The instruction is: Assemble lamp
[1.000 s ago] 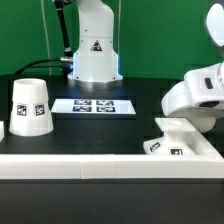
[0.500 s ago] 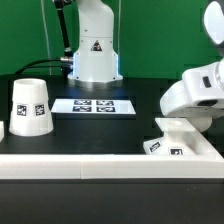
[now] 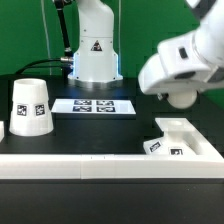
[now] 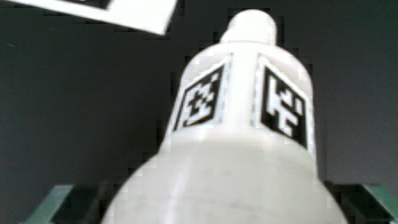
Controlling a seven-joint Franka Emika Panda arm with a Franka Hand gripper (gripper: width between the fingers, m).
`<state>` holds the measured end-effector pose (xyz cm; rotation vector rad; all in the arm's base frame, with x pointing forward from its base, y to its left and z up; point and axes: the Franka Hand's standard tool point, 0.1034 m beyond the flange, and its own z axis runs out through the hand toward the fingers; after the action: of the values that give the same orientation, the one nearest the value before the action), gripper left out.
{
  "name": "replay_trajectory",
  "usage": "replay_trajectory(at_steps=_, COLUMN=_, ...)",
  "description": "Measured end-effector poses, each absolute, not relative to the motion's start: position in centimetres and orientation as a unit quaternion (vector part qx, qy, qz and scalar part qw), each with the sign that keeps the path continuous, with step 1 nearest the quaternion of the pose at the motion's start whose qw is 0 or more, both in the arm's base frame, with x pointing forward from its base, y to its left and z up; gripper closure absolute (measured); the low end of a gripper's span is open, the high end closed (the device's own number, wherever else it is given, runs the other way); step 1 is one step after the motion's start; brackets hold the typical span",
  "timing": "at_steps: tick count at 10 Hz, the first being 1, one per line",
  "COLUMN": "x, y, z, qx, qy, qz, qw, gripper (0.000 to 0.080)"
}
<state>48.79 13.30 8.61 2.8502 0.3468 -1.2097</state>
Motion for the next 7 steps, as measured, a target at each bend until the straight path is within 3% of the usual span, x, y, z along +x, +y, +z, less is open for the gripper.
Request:
replay_trajectory(at_steps=2, x=49.7, y=12.0, z=9.7, qx=0.919, qy=0.108, qz=-0.378, qw=0.004, gripper=0.0223)
replay_trajectory(at_steps=5, x=50.6, y=12.2, z=9.1, qx=0.933, qy=0.108, qz=-0.344, qw=0.002, gripper=0.0223)
replay_trajectory(at_steps=7, x=52.1, y=11.3, z=10.6, qx=0.949, qy=0.136, qz=-0.283, qw=-0.012, gripper=0.0223)
